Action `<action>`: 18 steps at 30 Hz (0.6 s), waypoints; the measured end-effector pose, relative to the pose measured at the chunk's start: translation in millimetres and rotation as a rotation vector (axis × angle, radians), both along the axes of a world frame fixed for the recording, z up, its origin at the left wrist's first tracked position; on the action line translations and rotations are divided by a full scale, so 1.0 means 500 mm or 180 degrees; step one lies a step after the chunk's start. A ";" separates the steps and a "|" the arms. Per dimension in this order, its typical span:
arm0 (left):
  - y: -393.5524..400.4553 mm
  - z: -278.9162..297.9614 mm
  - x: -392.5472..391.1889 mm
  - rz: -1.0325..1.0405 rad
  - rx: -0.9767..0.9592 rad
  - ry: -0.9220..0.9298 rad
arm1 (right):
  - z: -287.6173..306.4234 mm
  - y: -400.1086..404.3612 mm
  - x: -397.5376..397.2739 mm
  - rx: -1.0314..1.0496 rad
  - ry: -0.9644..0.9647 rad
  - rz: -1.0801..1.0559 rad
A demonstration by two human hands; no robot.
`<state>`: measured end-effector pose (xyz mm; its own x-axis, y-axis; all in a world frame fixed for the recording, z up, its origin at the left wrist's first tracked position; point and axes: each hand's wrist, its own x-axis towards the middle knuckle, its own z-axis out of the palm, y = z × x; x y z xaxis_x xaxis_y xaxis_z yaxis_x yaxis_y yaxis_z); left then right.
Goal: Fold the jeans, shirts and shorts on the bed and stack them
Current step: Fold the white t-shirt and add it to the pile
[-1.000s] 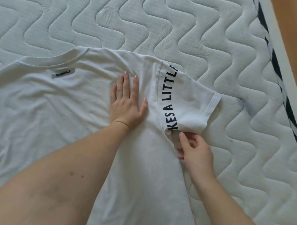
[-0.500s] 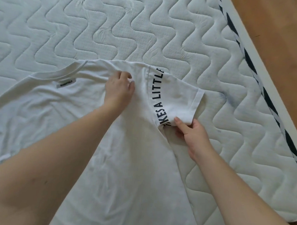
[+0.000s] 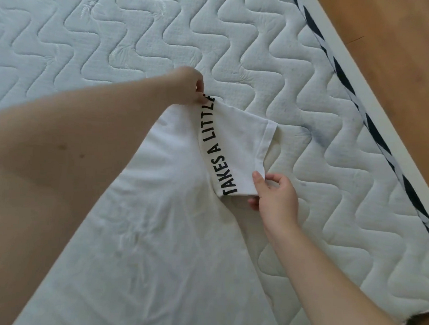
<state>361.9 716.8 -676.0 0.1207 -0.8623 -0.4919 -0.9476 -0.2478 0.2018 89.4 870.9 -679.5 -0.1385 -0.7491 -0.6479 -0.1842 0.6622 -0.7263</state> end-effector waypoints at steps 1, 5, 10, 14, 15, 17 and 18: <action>0.004 -0.006 0.001 0.0099 -0.0077 0.0113 | 0.001 0.008 0.000 0.0000 0.0207 -0.0058; 0.015 -0.029 0.002 0.0331 -0.0197 0.0184 | 0.003 0.069 0.006 0.0033 0.0912 -0.0009; 0.016 -0.015 0.024 0.0178 0.0002 -0.0083 | 0.011 0.147 0.052 -0.0926 0.1070 0.0908; 0.025 -0.007 0.036 0.0345 -0.0066 0.0216 | 0.010 0.136 0.083 -0.1064 0.0527 0.1232; 0.028 -0.007 0.037 0.0446 -0.0124 0.0319 | 0.010 0.133 0.089 -0.1061 0.0430 0.1256; 0.033 -0.007 0.037 0.0711 -0.0227 0.0568 | 0.011 0.131 0.096 -0.1112 0.0407 0.1351; 0.036 -0.008 0.037 0.0831 -0.0275 0.0671 | 0.010 0.130 0.097 -0.1160 0.0454 0.1447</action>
